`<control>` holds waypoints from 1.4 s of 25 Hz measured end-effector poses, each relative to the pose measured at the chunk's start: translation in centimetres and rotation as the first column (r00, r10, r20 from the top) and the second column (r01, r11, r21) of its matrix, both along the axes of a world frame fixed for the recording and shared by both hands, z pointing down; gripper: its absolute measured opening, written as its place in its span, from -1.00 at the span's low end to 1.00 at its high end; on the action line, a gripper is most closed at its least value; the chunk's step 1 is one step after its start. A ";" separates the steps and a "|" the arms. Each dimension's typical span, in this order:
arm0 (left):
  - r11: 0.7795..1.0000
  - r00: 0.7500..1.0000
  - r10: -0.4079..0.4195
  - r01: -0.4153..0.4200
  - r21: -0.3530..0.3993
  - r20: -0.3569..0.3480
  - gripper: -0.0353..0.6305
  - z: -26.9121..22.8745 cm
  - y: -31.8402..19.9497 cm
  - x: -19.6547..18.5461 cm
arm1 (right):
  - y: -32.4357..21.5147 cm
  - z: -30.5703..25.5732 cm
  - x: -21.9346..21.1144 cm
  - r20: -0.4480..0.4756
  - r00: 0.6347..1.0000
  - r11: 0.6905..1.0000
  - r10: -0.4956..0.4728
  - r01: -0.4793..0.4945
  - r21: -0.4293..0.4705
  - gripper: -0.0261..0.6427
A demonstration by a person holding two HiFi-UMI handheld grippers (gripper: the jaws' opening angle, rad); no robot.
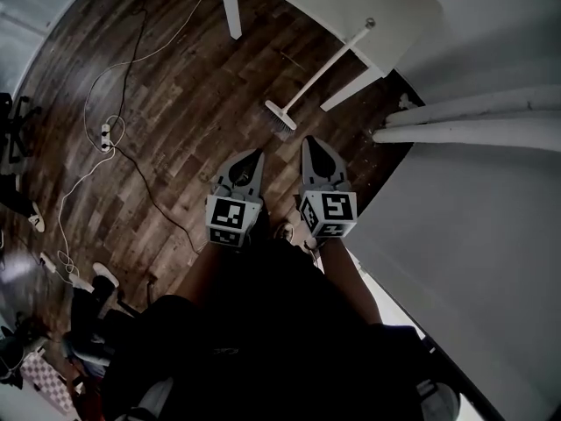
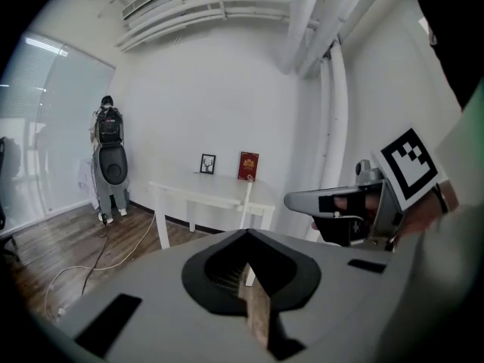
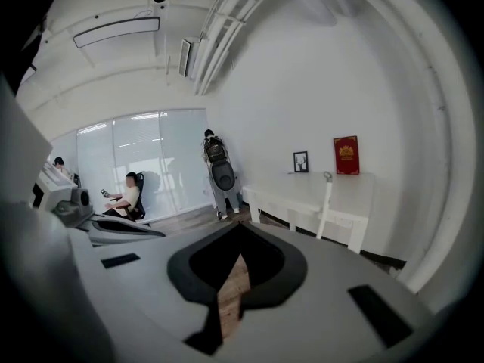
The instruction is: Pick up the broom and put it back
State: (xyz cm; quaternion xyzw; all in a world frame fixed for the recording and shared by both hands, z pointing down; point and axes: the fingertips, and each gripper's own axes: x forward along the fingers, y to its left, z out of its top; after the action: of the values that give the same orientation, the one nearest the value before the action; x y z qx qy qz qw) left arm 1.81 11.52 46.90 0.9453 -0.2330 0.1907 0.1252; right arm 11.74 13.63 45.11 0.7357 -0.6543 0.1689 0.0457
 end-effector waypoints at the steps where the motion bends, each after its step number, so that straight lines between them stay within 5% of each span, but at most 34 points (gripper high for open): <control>1: 1.000 1.000 0.001 -0.001 -0.012 0.007 -0.89 0.5 -1.3 -0.4 | -1.1 0.7 -0.4 0.005 1.000 1.000 -0.010 0.010 -0.017 -0.86; 9: 0.996 0.995 0.074 -0.076 0.038 0.066 -0.89 1.7 -10.3 0.3 | -6.8 2.6 0.9 -0.003 0.998 0.995 0.056 -0.056 -0.084 -0.86; 19: 0.983 0.979 0.183 -0.180 -0.040 0.089 -0.89 4.9 -8.8 5.6 | -8.3 5.9 6.4 -0.023 0.994 0.982 0.111 -0.114 -0.153 -0.86; 27: 0.981 0.982 0.145 -0.126 -0.149 0.121 -0.89 11.0 -11.8 11.7 | -10.6 12.8 12.2 0.008 0.988 0.957 0.155 -0.148 -0.251 -0.85; 35: 0.970 0.957 0.204 -0.170 -0.172 0.205 -0.89 14.9 -14.4 17.0 | -14.1 19.7 17.5 0.078 0.972 0.929 0.221 -0.185 -0.322 -0.85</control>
State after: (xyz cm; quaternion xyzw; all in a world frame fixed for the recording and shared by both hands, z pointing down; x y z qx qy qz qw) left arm 18.81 -2.90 61.76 0.9237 -0.1394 0.3229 0.1519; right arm 29.26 -0.48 64.80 0.7723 -0.5411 0.3152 0.1068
